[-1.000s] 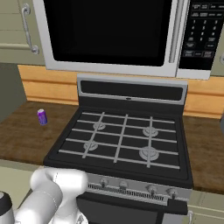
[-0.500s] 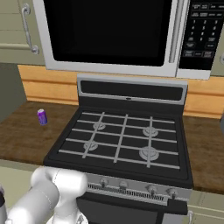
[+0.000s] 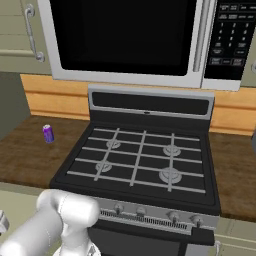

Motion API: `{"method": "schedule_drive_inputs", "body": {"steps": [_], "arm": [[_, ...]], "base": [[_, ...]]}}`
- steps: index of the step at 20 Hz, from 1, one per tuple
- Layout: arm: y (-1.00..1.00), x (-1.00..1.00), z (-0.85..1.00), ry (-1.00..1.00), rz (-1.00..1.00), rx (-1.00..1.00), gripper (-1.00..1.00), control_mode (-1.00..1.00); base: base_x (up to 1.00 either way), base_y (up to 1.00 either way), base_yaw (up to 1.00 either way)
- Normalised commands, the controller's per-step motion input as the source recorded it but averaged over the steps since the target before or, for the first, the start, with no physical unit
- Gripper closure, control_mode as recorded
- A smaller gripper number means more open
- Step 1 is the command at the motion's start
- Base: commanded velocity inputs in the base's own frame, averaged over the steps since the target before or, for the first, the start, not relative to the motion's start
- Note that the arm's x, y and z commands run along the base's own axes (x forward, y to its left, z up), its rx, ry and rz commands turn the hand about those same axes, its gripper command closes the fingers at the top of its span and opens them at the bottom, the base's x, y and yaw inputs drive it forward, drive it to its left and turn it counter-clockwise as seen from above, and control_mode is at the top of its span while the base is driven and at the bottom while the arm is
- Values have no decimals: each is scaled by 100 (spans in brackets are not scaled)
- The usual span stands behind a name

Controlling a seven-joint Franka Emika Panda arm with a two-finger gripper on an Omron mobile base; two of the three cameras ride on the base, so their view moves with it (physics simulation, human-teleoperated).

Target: Pick the tongs from the drawer and place it on the counter.

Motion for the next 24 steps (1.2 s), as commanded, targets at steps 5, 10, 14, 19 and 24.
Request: {"method": "schedule_drive_inputs", "body": {"steps": [5, 10, 14, 19, 24], "arm": [[30, 1, -35, 0, 0, 0, -100, -100], [23, 0, -29, 0, 0, 0, -100, -100], [10, 0, -22, 0, 1, 0, 100, -100], [5, 0, -22, 0, 3, 0, 100, -100], [3, 0, -27, 0, 4, 0, 100, -100]], "base": [[0, 0, 0], [0, 0, 0], [0, 0, 0], [0, 0, 0], [0, 0, 0]]}}
